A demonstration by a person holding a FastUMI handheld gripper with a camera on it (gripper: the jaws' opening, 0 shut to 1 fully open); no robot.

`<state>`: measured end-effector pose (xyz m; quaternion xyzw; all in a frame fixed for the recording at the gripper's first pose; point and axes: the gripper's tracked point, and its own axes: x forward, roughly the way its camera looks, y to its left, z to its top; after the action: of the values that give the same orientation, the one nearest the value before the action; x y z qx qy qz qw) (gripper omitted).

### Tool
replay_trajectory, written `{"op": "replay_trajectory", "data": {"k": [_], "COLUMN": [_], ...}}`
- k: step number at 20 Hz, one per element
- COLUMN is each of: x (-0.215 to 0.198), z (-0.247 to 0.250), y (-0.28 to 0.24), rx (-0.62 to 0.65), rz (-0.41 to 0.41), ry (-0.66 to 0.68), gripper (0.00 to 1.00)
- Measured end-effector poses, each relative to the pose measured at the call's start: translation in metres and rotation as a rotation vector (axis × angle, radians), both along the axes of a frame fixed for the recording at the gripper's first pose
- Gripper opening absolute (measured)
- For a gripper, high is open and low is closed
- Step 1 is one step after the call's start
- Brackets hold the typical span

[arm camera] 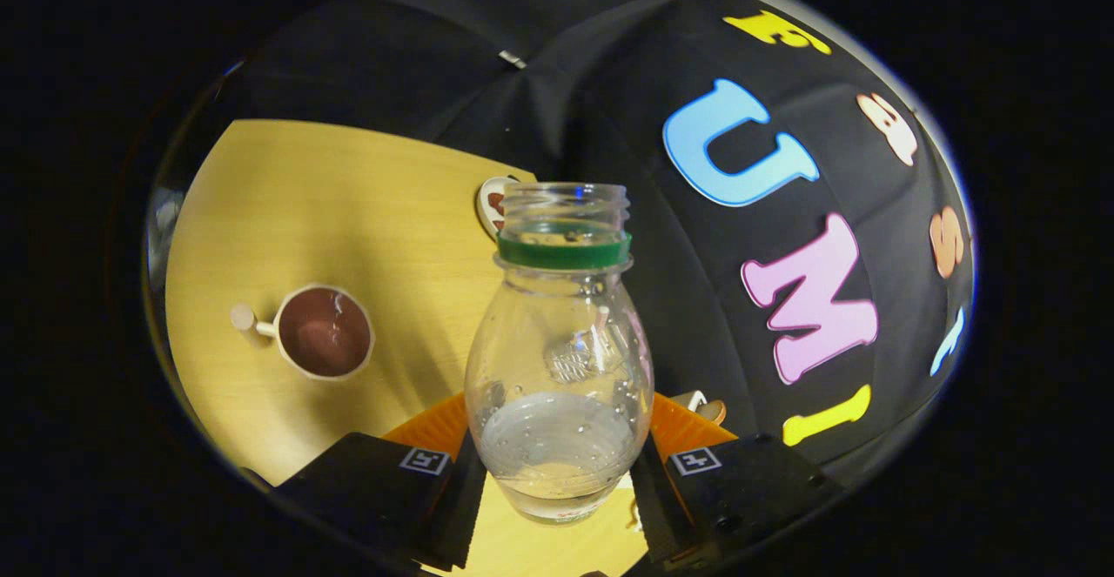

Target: Take the bottle from table, then pour the juice into the cup, finally place the bottle on the coaster

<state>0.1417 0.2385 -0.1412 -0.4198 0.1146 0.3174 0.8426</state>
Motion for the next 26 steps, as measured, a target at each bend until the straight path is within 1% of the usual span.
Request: {"op": "replay_trajectory", "data": {"k": [3,5,7,10,13,15,20,21,24,26], "x": [0.01,0.022,0.037,0.054,0.069,0.077,0.086,0.088,0.097,0.1], "z": [0.001,-0.005,-0.013,-0.034,-0.046,-0.051,-0.075,-0.079,-0.081,-0.093], "y": [-0.008,-0.023,-0.035,-0.043,-0.047,-0.043,-0.019,-0.019,-0.023,-0.022], "rx": [0.248,0.383,0.482,0.581,0.712,0.758,0.798,0.793,0.804,0.801], "rz": [-0.043,-0.109,-0.145,-0.163,-0.184,-0.181,-0.154,-0.151,-0.163,-0.174], "ry": [0.116,0.181,0.219,0.267,0.325,0.33,0.347,0.333,0.269,0.284], "gripper": [0.77,0.77,0.77,0.77,0.77,0.77,0.77,0.77,0.78,0.78]}}
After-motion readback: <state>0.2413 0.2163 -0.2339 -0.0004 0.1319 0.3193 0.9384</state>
